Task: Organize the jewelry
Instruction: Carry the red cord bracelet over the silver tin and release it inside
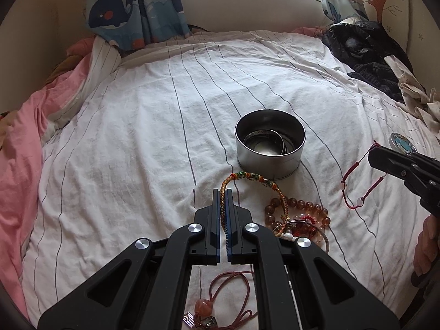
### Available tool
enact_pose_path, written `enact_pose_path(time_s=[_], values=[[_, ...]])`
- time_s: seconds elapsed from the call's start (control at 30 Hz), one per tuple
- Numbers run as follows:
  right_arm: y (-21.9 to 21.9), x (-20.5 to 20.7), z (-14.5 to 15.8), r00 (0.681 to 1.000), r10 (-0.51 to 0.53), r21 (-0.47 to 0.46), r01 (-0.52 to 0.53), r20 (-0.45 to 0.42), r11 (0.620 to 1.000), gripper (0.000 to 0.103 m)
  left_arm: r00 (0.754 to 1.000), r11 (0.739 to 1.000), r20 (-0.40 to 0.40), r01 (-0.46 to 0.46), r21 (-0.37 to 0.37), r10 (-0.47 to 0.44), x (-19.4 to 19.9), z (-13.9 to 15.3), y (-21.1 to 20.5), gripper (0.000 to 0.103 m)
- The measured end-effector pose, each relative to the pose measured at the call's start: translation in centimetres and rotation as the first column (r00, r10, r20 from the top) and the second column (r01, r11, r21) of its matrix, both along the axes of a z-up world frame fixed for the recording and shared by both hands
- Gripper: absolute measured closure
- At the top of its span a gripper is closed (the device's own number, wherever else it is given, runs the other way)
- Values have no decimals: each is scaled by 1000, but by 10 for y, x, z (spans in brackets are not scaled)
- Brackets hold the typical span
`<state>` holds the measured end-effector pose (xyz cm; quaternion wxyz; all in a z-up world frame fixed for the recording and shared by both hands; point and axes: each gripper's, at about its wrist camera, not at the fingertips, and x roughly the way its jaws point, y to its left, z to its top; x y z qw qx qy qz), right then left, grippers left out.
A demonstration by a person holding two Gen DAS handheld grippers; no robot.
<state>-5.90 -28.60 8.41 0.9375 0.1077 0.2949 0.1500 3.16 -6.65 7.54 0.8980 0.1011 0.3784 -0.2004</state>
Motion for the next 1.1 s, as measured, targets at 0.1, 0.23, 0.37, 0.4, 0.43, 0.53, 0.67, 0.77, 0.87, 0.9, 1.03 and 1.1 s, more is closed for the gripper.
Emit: enact_pose_path(time_s=[0.1,0.23,0.37,0.4,0.43,0.53,0.67,0.77,0.87,0.9,1.03,1.1], values=[[-4,1,3,1000,16,49,-16,7,999,98,1000,1000,16,6,-17,-6,1,7,-4,100],[-8,7,7,1000,25,102,-26,7,994,98,999,998,30,12,-56,-11,6,13,-10,100],[-5,17,15,999,50,117,-51,10,992,98,999,995,47,17,-101,-12,17,19,-22,100],[-5,20,17,998,57,121,-58,12,991,98,999,993,49,18,-116,-13,21,20,-25,100],[-4,23,19,998,61,124,-63,16,990,98,999,991,52,21,-135,-14,26,21,-29,100],[-1,39,28,997,65,123,-69,32,990,98,999,984,38,30,-177,-24,46,19,-42,100],[4,66,37,996,74,131,-79,44,988,98,998,989,-46,44,-141,-51,78,-6,-61,97],[6,84,39,995,88,158,-94,44,983,98,998,990,-54,36,-135,-43,84,-13,-55,90],[6,99,33,993,109,208,-114,34,972,98,999,990,-48,13,-141,-19,81,-14,-39,80],[4,105,28,993,116,227,-116,16,967,98,999,990,-50,6,-143,-13,81,-14,-34,79],[3,121,-4,991,-44,10,45,-130,999,75,998,990,-61,-9,-144,1,74,-15,-14,74],[-3,115,-12,985,-88,-28,85,-149,996,73,998,989,-62,-12,-148,3,70,-15,-7,70]])
